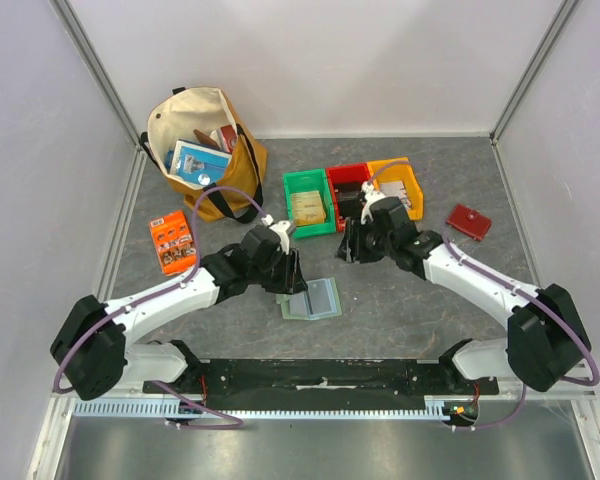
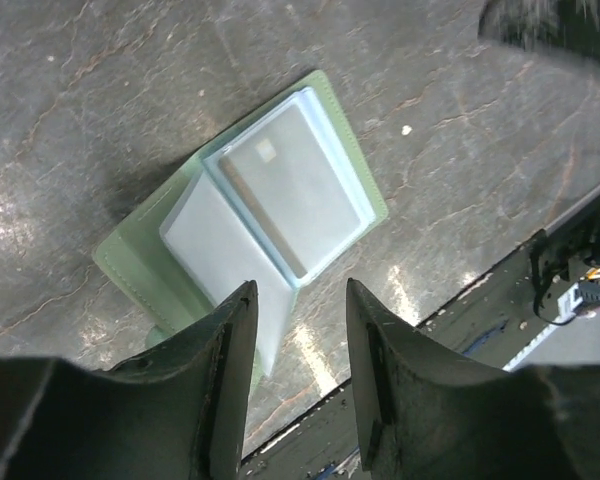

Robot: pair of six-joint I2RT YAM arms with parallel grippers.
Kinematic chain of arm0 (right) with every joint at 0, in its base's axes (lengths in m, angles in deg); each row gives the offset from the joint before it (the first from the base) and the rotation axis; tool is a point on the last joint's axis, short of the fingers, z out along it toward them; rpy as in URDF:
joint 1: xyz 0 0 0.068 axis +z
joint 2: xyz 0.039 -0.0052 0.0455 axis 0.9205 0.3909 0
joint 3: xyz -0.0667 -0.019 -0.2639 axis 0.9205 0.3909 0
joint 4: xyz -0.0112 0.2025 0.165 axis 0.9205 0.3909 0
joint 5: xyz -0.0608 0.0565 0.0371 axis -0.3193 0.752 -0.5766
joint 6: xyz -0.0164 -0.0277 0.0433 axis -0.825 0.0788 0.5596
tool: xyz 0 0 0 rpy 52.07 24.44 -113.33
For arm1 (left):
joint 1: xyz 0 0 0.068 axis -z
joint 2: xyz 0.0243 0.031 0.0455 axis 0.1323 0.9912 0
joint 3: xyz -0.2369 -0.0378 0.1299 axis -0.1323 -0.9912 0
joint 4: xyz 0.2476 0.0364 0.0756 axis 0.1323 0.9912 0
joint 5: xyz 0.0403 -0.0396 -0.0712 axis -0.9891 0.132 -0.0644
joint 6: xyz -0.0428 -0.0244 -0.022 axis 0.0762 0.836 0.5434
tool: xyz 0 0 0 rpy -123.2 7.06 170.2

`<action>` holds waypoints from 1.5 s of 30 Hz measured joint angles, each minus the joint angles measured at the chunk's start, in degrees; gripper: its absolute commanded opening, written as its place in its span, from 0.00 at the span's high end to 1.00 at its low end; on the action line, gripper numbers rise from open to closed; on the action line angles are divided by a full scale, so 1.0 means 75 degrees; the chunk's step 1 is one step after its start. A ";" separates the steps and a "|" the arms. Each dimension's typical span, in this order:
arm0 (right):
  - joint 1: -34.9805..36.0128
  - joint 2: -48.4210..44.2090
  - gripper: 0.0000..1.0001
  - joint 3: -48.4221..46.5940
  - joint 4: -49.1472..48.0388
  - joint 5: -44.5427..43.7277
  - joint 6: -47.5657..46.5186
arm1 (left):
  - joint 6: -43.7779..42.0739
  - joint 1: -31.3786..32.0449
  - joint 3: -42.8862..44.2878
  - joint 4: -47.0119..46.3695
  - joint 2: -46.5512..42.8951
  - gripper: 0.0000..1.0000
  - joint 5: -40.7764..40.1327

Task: Take the credit cards out of the card holder
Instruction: Remove the credit card from the card holder.

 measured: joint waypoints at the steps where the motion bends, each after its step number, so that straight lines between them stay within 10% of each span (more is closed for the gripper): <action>1: 0.0154 -0.0017 0.45 0.0119 -0.0058 0.0015 0.0079 | 0.0032 0.0020 -0.0047 -0.0020 0.0055 0.56 -0.0052; 12: 0.1696 0.0813 0.45 0.0557 -0.0941 0.0061 0.0603 | 0.0393 0.0050 -0.0836 -0.0087 0.0487 0.69 -0.0606; 45: 0.2197 0.1807 0.55 0.0452 -0.0947 0.0119 0.0487 | 0.0988 0.0052 -0.1343 -0.0848 0.0825 0.72 -0.0411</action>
